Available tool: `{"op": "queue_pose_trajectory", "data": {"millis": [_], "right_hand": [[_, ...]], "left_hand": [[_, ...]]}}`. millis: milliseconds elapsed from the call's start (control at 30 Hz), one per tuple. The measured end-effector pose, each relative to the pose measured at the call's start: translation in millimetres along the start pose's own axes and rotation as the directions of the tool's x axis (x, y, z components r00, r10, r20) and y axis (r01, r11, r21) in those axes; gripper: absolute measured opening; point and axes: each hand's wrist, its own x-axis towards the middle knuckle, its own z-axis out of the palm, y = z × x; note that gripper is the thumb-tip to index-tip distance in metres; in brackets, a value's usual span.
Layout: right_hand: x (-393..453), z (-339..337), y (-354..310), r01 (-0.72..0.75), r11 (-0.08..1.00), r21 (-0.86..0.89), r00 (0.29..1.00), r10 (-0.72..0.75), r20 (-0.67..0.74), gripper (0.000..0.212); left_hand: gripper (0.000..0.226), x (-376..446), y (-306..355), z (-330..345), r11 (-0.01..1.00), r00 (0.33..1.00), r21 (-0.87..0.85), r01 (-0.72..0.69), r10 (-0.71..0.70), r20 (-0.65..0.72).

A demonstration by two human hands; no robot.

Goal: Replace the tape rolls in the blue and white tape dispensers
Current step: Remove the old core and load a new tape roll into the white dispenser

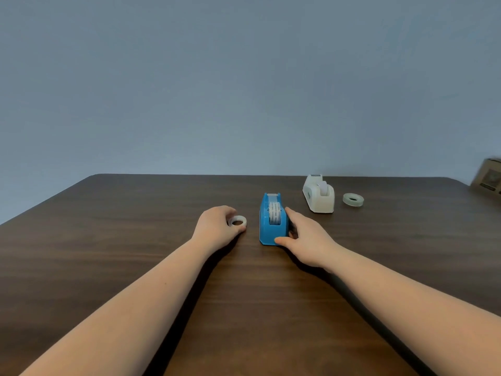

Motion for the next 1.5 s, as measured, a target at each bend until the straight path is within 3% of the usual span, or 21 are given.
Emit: {"op": "queue_pose_trajectory", "data": {"millis": [767,1300,1400,1500], "right_hand": [[124,14,10,0.026,1.000,-0.010,0.997,-0.027,-0.077,0.066],[118,13,12,-0.065,0.997,-0.043,0.986,0.057,-0.155,0.044],[102,-3,15,-0.053,0.997,0.048,0.968,0.063,-0.242,0.044],[89,-26,21,-0.011,0.997,0.074,0.906,0.041,-0.420,0.030]], "left_hand": [[0.056,118,-21,25,0.996,0.998,-0.086,0.013,-0.019,-0.066],[0.060,117,-17,20,0.998,1.000,-0.058,-0.013,0.013,-0.014],[0.058,112,-13,14,0.998,1.000,-0.058,-0.013,0.012,-0.010],[0.055,104,-3,4,0.996,0.999,-0.087,-0.021,0.018,-0.040]]}}
